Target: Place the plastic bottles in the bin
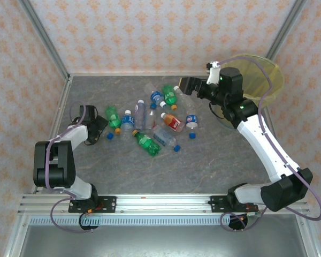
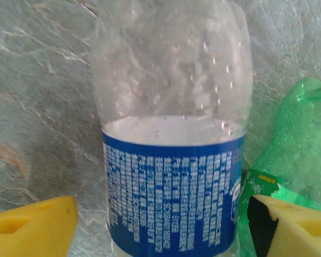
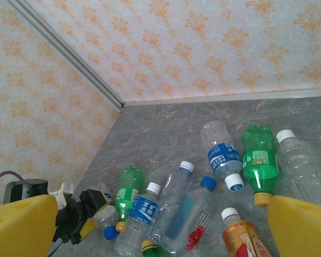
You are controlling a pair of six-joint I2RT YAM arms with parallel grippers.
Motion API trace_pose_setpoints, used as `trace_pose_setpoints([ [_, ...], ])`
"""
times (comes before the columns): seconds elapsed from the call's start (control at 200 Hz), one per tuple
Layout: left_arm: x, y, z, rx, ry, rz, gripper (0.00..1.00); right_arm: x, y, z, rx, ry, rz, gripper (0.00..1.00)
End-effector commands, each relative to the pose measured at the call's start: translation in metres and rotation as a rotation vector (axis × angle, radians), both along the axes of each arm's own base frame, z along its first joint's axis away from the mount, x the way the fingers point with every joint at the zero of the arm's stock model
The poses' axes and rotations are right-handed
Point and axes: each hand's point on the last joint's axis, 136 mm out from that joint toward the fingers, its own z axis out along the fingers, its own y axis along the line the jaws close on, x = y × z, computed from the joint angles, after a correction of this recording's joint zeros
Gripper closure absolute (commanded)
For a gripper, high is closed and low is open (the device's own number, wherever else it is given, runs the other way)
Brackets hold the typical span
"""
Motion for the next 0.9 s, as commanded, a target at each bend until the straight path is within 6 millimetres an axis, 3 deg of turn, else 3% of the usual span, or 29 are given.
trace_pose_setpoints([
  [0.0,0.003,-0.010,-0.003,-0.008,-0.006,-0.027,0.15,-0.006,0.000,0.014,0.024,-0.040,-0.001,0.00],
  [0.33,-0.003,-0.018,-0.016,-0.011,0.024,-0.058,0.17,-0.019,-0.007,0.016,0.031,-0.045,-0.021,0.00],
  [0.405,-0.003,-0.017,-0.019,0.000,0.032,-0.067,0.26,-0.022,-0.009,0.017,0.032,-0.047,-0.026,0.00],
  [0.616,-0.006,-0.013,-0.025,0.020,0.025,-0.052,0.29,-0.022,-0.009,0.016,0.038,-0.040,-0.023,0.00],
  [0.896,-0.007,-0.006,-0.005,0.074,-0.019,-0.055,0.43,-0.021,-0.011,0.018,0.041,-0.045,-0.045,0.00],
])
